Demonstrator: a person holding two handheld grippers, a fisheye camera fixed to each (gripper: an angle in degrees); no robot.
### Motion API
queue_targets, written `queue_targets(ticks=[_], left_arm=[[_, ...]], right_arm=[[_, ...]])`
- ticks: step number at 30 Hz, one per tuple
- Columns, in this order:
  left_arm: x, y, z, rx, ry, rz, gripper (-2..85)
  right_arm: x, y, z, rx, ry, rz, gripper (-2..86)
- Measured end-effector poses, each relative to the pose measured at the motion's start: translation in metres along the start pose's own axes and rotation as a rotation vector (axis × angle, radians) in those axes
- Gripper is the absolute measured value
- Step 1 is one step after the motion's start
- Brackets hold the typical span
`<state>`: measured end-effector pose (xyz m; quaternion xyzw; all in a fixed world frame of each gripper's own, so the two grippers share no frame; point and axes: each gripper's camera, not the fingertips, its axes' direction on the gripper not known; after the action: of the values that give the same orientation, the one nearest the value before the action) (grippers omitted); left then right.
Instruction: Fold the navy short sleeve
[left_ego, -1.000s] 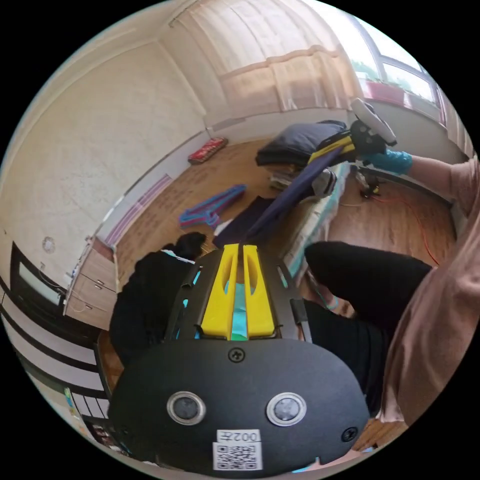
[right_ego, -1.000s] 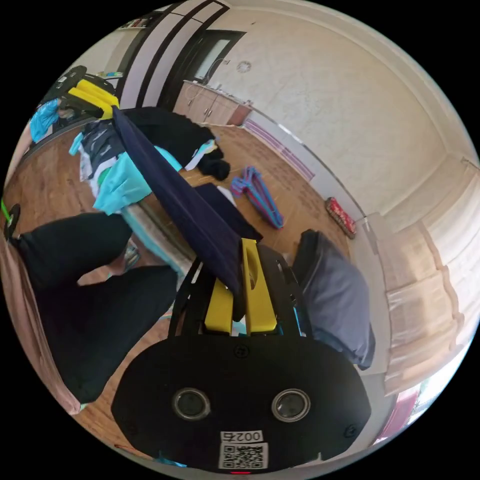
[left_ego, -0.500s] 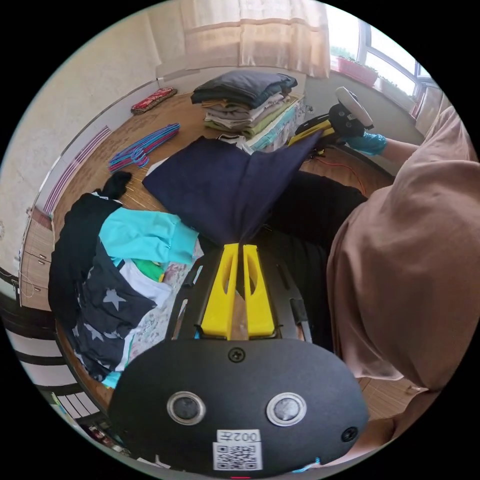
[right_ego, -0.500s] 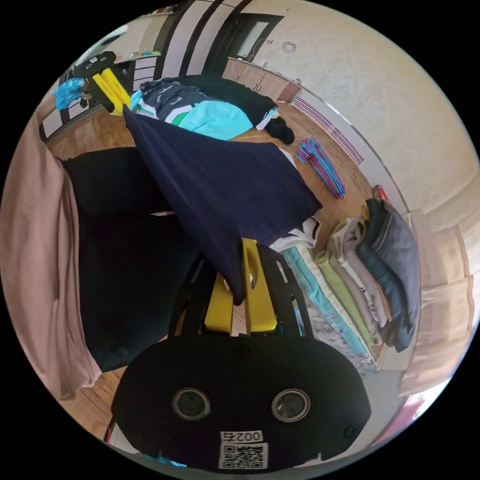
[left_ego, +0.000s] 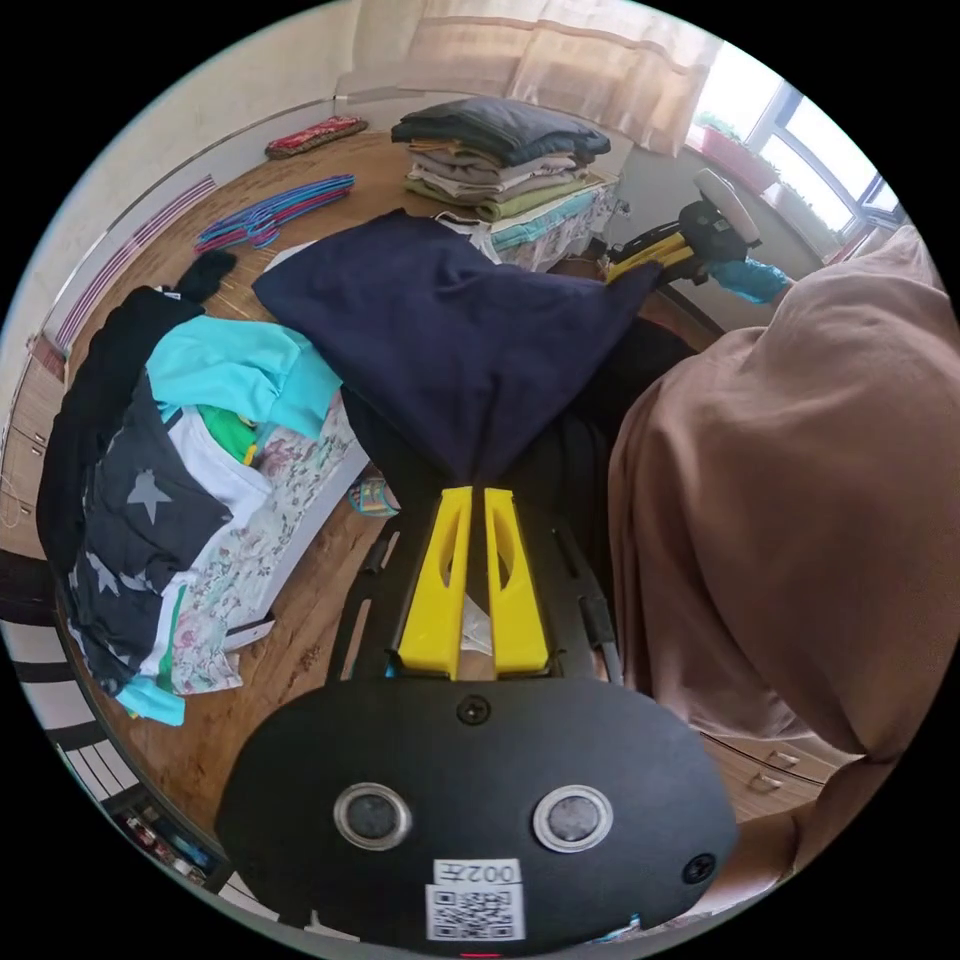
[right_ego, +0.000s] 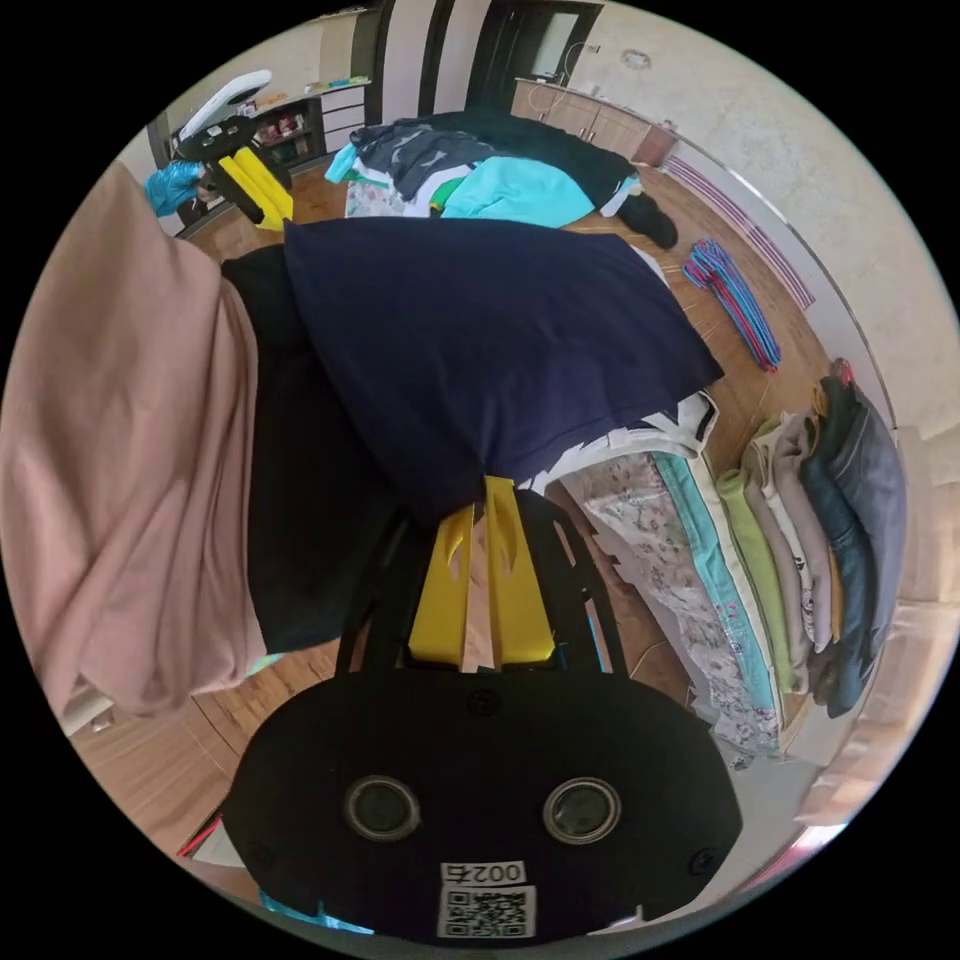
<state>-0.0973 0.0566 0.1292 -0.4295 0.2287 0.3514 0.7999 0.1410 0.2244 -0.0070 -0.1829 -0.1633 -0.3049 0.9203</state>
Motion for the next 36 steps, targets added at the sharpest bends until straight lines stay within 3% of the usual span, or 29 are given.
queue_targets(ticks=[7, 13, 17, 28, 36], left_arm=[[-0.054, -0.031, -0.019, 0.002, -0.159, -0.090, -0.9], [-0.112, -0.131, -0.009, 0.146, -0.263, -0.049, -0.5], [-0.161, -0.225, 0.017, 0.225, -0.299, -0.044, -0.2], [-0.298, -0.413, 0.101, 0.158, -0.195, -0.239, 5.9], [-0.343, -0.464, 0.141, 0.055, -0.132, -0.163, 0.1]], right_arm=[[0.090, 0.015, -0.016, -0.079, 0.040, 0.059, 0.4], [0.186, -0.031, -0.013, 0.194, 0.136, 0.243, 1.7], [0.246, -0.094, 0.011, 0.326, 0.125, 0.246, 3.3], [0.398, -0.241, 0.116, 0.337, -0.056, 0.346, 7.1], [0.463, -0.300, 0.188, 0.251, -0.167, 0.357, 9.2]])
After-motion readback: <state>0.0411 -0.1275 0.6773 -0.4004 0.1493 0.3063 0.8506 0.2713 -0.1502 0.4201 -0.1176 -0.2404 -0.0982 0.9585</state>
